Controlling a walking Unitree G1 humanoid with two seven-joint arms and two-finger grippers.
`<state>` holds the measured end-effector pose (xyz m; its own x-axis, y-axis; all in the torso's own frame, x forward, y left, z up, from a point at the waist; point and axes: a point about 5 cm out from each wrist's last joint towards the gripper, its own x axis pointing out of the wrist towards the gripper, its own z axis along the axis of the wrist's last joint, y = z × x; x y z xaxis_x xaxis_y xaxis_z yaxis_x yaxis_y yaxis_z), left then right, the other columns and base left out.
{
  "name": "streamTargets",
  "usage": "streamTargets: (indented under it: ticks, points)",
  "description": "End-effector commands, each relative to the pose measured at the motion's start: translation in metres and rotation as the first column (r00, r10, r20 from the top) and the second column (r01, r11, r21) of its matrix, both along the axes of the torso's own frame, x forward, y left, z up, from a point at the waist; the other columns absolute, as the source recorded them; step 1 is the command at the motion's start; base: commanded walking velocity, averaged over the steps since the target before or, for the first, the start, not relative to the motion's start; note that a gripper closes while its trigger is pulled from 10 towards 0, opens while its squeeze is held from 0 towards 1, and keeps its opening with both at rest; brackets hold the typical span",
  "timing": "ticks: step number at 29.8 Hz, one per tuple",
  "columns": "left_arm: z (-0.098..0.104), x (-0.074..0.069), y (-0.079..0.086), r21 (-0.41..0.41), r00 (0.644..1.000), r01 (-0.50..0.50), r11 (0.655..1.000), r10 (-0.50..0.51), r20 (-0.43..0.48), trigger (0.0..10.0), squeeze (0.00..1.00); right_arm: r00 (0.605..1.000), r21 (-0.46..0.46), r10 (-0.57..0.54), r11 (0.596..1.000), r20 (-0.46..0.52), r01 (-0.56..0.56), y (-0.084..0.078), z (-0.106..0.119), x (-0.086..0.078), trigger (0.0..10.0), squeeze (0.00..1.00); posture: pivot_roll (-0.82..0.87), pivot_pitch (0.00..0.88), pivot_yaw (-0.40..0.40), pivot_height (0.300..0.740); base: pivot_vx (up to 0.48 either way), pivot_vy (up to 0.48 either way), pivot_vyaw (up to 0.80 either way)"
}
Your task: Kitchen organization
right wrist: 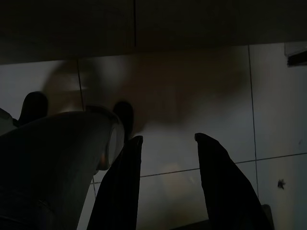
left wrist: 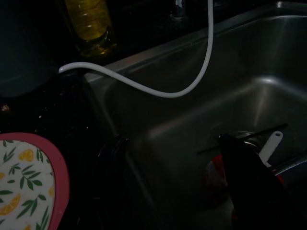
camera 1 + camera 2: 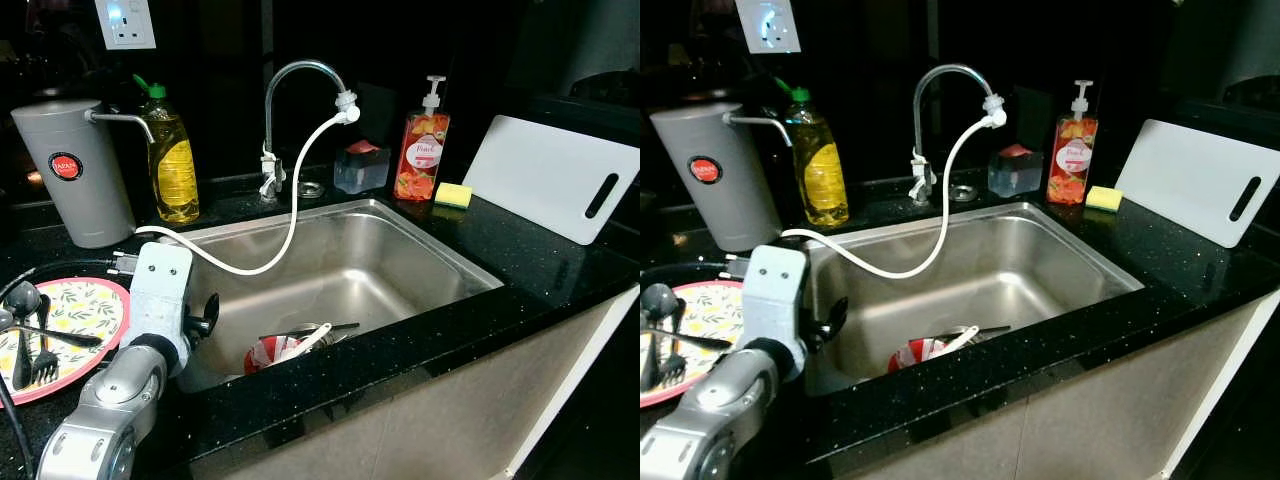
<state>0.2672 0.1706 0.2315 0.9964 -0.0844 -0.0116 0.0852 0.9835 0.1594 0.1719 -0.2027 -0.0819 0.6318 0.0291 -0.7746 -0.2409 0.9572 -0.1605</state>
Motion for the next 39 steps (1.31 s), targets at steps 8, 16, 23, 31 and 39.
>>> streamTargets:
  ticks: [8,16,23,31,39]
  points:
    - [0.008,0.000,-0.007,0.009,0.998,0.040,0.999,-0.041,0.037,10.0,0.00,0.994,0.009,-0.097,0.995,0.052,0.097,-0.021,0.009,0.008,10.0,0.00,-0.07,0.050,0.026,0.740,0.000,0.000,0.00]
    - [0.029,0.003,0.005,0.047,0.994,0.031,0.998,-0.036,0.104,10.0,0.00,0.995,0.029,-0.075,0.997,0.058,0.074,-0.014,0.010,0.015,10.0,0.00,-0.01,0.036,0.003,0.740,0.000,0.000,0.00]
    - [0.034,0.004,0.008,0.005,0.993,-0.026,1.000,0.026,0.118,10.0,0.00,0.996,0.019,-0.070,0.997,0.060,0.069,-0.016,0.011,0.015,10.0,0.00,-0.02,0.052,-0.003,0.740,0.000,0.000,0.00]
    - [0.034,0.010,0.011,0.001,0.993,-0.020,1.000,0.020,0.114,10.0,0.00,0.995,0.038,-0.073,0.997,0.071,0.070,-0.005,0.009,0.017,10.0,0.00,-0.04,0.052,0.014,0.740,0.000,0.000,0.00]
    - [0.037,0.013,0.022,0.010,0.993,-0.051,0.999,0.049,0.110,10.0,0.00,0.997,0.035,-0.037,0.999,0.066,0.035,-0.007,0.010,0.017,10.0,0.00,-0.02,0.064,-0.010,0.740,0.000,0.000,0.00]
